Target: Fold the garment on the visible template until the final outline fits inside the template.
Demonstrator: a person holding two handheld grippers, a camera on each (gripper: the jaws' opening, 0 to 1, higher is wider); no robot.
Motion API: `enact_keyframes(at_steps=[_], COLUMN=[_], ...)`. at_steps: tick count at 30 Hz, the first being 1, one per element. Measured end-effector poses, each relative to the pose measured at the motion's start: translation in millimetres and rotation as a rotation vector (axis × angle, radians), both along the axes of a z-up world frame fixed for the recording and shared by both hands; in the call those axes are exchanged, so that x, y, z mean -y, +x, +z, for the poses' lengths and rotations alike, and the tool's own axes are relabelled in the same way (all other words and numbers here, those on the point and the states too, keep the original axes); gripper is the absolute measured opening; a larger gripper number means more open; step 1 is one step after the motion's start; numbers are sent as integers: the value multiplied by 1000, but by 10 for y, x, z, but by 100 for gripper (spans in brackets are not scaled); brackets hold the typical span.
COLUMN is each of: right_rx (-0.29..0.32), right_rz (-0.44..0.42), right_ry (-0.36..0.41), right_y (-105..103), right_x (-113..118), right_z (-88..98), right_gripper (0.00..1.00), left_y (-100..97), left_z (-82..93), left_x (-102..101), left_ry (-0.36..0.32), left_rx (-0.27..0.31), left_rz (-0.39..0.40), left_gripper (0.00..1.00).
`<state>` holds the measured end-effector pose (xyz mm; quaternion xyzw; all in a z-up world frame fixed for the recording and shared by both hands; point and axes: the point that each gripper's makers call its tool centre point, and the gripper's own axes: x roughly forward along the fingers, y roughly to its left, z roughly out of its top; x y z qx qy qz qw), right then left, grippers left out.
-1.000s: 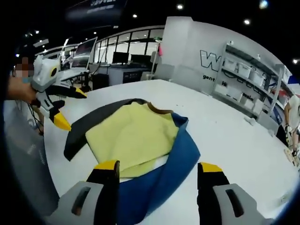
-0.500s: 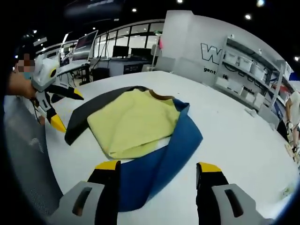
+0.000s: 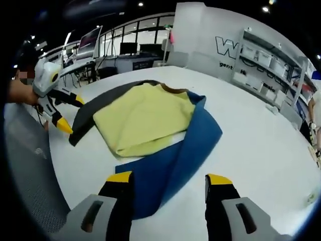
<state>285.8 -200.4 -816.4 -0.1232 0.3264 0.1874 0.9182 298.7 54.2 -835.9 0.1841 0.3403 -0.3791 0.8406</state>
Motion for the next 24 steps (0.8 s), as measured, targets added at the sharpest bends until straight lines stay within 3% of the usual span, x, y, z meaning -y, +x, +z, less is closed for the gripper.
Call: enact_keyframes(at_steps=[10,15,19,24], right_rx=[-71,-120,-118,-123], right_rz=[8,18,18,23], right_ry=[0,-15,-7,-31], right_y=[-61,-124,-118,-126], right_x=[-44,-42,-41,-10], right_z=[-173,-276,-272,-278], right_gripper=[38,30,27,9], left_y=[56,62,75,109], left_z=[-19,-21,-24,-10], left_x=[-1,23,22,-18], left_ry=[17,29,60,71], left_rx=[-12,-17,-8,-12], left_rz=[7,2,-9,0], left_gripper=[43,30,14,6])
